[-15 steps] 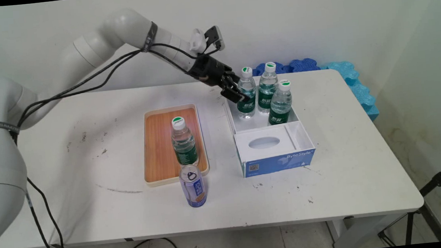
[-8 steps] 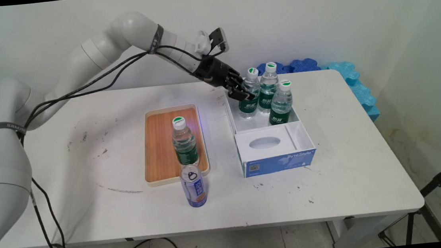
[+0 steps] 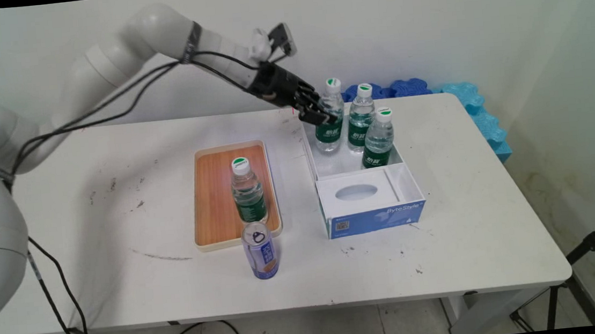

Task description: Place the picked object on the tray

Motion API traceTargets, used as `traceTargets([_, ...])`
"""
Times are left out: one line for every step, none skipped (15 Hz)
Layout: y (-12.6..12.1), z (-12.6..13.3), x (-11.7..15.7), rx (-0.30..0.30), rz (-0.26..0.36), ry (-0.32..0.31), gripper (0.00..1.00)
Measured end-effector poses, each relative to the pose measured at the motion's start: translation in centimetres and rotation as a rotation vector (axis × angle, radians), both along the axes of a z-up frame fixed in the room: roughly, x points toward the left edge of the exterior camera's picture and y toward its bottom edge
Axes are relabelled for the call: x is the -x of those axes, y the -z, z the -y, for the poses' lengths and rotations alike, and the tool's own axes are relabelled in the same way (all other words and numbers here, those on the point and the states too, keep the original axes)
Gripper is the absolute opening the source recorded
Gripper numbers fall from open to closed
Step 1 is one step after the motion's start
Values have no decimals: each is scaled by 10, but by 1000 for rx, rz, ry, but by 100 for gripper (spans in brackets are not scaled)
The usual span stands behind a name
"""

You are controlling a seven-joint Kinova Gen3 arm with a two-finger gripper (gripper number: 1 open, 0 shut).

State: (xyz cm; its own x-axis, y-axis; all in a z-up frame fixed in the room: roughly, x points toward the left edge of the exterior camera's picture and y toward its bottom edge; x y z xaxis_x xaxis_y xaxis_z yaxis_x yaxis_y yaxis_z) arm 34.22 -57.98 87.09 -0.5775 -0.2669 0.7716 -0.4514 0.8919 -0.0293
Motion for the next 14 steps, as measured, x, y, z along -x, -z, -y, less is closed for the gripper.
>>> traceTargets([-13,-8,-5,1,-18,-7,0])
traceTargets([-25,-16,-11,2,-34,-13,0])
traceTargets([-41,-26,-18,4,-55,-16,0])
traceTargets([-55,-37,-27,6,-71,-17,0])
traceTargets([-67,-47,-38,6,-82,-17,0])
traceTargets([-75,-57,-48,4,-81,-11,0])
traceTargets([-81,-69,-62,3,-74,-2,0])
traceTargets([-86,-80,-76,2,-68,2,0])
traceTargets([-89,-91,-94,0,-57,5,0])
traceTargets([-91,-103,-112,-3,-45,5,0])
traceTargets([-91,-113,-128,-5,-34,4,0])
traceTargets([-90,-124,-144,-10,-22,0,0])
traceTargets([-88,-134,-160,-14,-12,-3,0])
traceTargets([-86,-143,-172,-19,-3,-4,0])
